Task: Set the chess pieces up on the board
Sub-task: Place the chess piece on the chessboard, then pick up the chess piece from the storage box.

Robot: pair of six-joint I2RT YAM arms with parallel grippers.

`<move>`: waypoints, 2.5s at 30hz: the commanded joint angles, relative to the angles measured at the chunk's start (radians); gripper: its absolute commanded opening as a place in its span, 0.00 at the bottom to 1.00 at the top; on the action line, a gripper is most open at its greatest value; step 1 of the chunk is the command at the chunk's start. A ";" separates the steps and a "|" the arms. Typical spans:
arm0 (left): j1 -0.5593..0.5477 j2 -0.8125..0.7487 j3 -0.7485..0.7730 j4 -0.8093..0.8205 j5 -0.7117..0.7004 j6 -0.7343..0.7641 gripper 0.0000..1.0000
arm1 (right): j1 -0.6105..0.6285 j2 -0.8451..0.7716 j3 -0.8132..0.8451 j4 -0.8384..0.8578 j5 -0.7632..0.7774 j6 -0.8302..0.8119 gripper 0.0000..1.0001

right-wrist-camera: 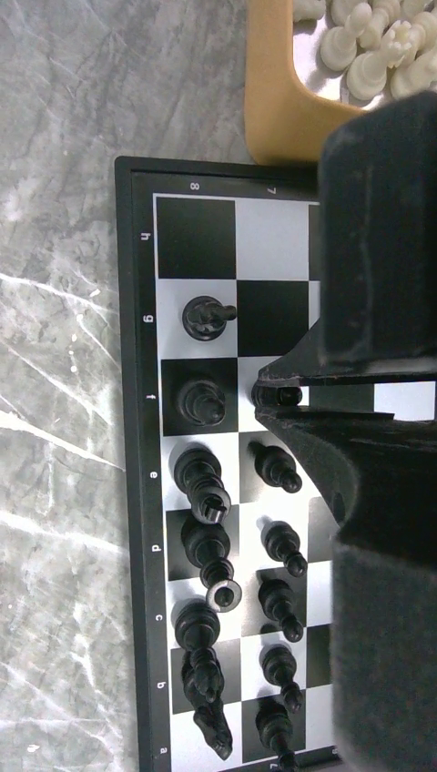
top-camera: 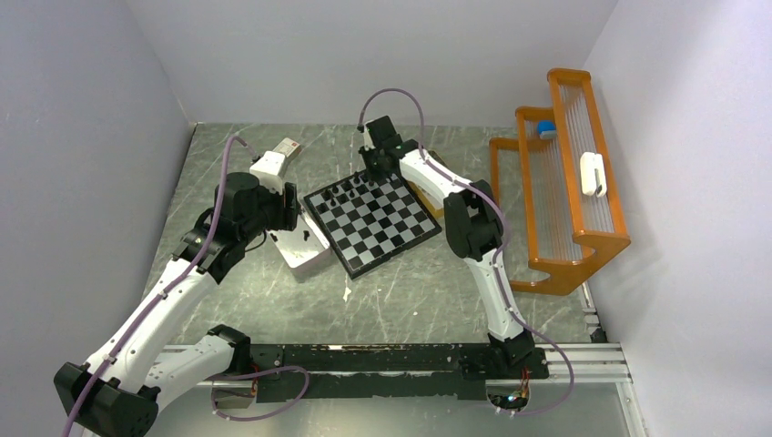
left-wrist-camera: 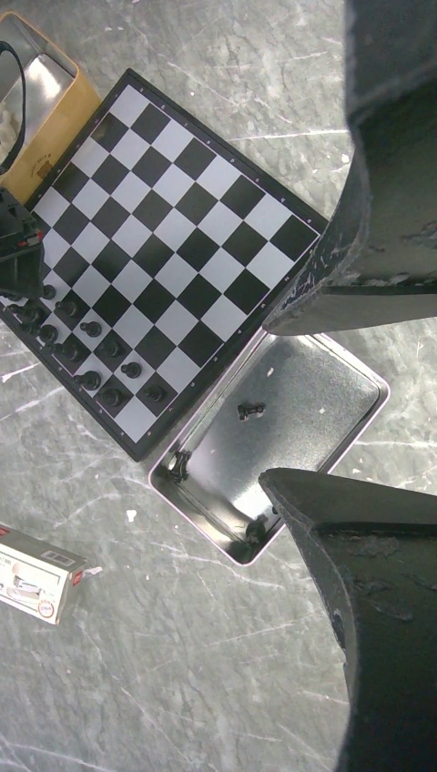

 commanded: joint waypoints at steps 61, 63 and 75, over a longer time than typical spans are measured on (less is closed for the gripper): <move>0.030 0.237 0.068 -0.023 0.027 -0.137 0.62 | 0.022 -0.664 -0.545 0.132 -0.040 0.068 0.97; 0.044 0.282 0.068 -0.026 0.036 -0.145 0.59 | 0.021 -0.761 -0.646 0.192 -0.069 0.085 1.00; 0.117 0.499 0.020 0.032 0.147 -0.181 0.42 | 0.021 -1.087 -1.027 0.446 -0.092 0.209 1.00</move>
